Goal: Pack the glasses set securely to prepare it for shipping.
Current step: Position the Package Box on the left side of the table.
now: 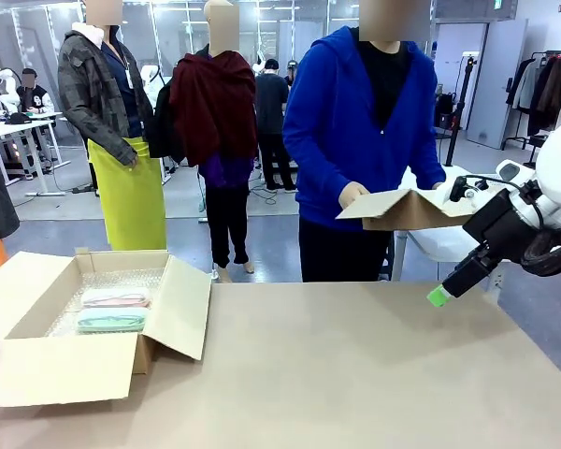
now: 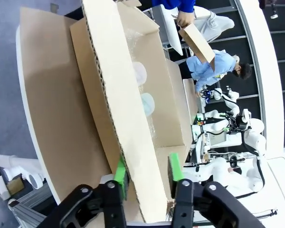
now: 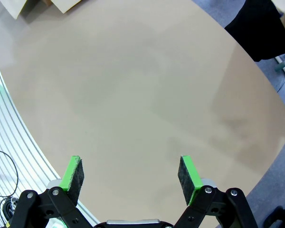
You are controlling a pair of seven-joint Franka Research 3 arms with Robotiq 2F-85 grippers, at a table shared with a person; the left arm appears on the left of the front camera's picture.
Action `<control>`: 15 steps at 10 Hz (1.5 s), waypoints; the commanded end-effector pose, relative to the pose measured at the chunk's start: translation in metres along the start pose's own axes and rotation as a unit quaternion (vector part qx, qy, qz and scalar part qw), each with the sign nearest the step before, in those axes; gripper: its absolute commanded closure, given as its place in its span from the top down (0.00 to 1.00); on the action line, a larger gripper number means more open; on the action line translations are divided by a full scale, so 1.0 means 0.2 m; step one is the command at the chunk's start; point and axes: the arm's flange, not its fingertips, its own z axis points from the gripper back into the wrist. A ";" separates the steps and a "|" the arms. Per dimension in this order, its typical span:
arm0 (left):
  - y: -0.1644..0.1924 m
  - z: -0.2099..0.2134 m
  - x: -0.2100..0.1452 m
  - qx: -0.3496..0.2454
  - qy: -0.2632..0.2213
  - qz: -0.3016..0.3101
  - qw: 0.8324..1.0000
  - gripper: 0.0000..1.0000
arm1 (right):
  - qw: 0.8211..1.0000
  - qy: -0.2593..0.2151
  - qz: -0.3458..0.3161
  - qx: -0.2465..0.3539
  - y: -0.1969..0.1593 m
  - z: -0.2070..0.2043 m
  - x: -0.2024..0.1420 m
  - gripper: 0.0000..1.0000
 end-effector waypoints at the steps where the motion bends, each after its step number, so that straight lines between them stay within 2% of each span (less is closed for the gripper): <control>1: -0.04 0.01 -0.03 0.016 -0.003 -0.015 1.000 1.00 | 1.000 -0.001 0.002 -0.005 0.00 -0.01 0.01 1.00; 3: -0.07 0.02 -0.01 0.015 -0.004 -0.022 1.000 1.00 | 1.000 -0.001 0.002 -0.005 0.00 -0.01 0.01 1.00; 4: -0.10 0.04 0.01 0.016 -0.009 -0.027 0.999 0.86 | 1.000 -0.001 0.002 -0.005 0.00 -0.01 0.01 1.00; 5: -0.12 0.05 0.03 0.020 -0.012 -0.033 0.999 0.96 | 1.000 -0.001 0.002 -0.005 0.00 -0.01 0.01 1.00; 6: -0.21 0.07 0.06 0.038 -0.014 -0.056 0.998 1.00 | 1.000 -0.001 0.002 -0.005 0.00 -0.01 0.01 1.00; 7: -0.32 0.07 0.08 0.066 -0.015 -0.082 0.994 1.00 | 1.000 -0.001 0.002 -0.005 0.00 -0.01 0.01 1.00; 9: -0.70 -0.06 0.06 0.119 0.010 -0.189 0.975 1.00 | 1.000 -0.001 0.002 -0.005 0.00 -0.01 0.01 1.00; 10: -0.93 -0.19 0.04 0.133 0.045 -0.248 0.959 1.00 | 1.000 -0.001 0.002 -0.005 0.00 -0.01 0.01 1.00; 12: -1.33 -0.47 -0.06 0.192 0.105 -0.349 0.911 1.00 | 1.000 -0.001 0.002 -0.005 0.00 -0.01 0.01 1.00; 14: -1.62 -0.74 -0.28 0.228 0.143 -0.448 0.853 1.00 | 1.000 -0.001 0.002 -0.005 0.00 -0.01 0.01 1.00; 15: -1.73 -0.88 -0.41 0.247 0.149 -0.509 0.811 1.00 | 1.000 -0.001 0.002 -0.005 0.00 -0.01 0.01 1.00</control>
